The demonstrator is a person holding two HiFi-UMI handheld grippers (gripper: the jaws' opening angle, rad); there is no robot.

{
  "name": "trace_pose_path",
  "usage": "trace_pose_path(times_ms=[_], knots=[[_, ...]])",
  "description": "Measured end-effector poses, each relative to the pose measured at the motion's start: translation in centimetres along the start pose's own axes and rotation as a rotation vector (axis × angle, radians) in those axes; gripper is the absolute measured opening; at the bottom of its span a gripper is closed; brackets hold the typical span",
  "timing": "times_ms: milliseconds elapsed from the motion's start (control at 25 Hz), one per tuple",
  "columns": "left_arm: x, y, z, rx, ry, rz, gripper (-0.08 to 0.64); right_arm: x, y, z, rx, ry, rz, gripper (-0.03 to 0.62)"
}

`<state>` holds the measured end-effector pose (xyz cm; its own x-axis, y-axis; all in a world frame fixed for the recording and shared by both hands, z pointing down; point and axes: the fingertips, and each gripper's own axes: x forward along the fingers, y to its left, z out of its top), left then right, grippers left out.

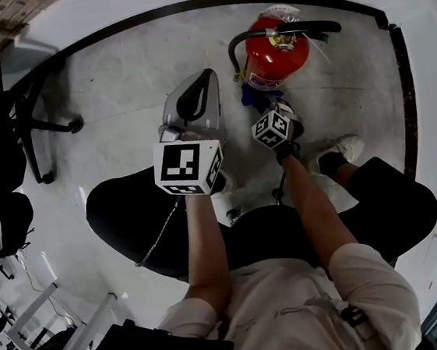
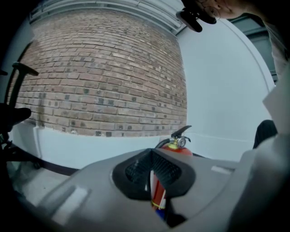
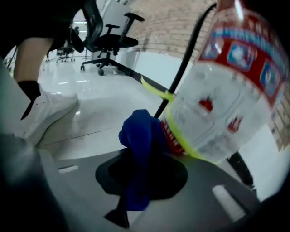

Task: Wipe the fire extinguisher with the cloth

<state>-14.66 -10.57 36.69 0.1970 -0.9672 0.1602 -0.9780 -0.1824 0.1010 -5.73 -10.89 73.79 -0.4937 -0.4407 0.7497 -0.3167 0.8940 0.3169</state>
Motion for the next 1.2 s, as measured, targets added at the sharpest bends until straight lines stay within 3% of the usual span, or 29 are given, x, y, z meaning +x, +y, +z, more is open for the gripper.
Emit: trace_pose_path(times_ms=[160, 320, 520, 760, 920, 1000, 1120, 1200], knots=[[-0.2, -0.1, -1.3, -0.013, 0.028, 0.000, 0.003, 3.9, 1.8, -4.8, 0.141, 0.141, 0.113, 0.069], [-0.4, 0.3, -1.6, -0.004, 0.039, 0.008, 0.003, 4.7, 1.1, -5.7, 0.267, 0.127, 0.145, 0.069], [-1.0, 0.0, -0.1, -0.018, 0.003, 0.001, 0.003, -1.4, -0.3, -2.3, 0.428, -0.050, 0.147, 0.072], [-1.4, -1.9, 2.1, -0.009, -0.051, -0.030, 0.003, -16.2, -7.0, 5.3, 0.610, -0.425, -0.025, 0.074], [-1.3, -3.1, 3.3, -0.006, -0.072, -0.050, 0.003, -26.2, -13.9, 11.4, 0.487, -0.638, -0.196, 0.074], [-1.3, -3.6, 3.7, -0.004, -0.078, -0.058, 0.003, -29.7, -16.7, 14.3, 0.403, -0.716, -0.239, 0.074], [-1.4, -4.1, 4.0, -0.005, -0.087, -0.071, 0.003, -28.9, -17.5, 17.5, 0.211, -0.656, -0.199, 0.074], [-1.5, -4.2, 4.1, -0.011, -0.092, -0.071, 0.003, -26.5, -16.6, 18.3, 0.140, -0.615, -0.150, 0.074]])
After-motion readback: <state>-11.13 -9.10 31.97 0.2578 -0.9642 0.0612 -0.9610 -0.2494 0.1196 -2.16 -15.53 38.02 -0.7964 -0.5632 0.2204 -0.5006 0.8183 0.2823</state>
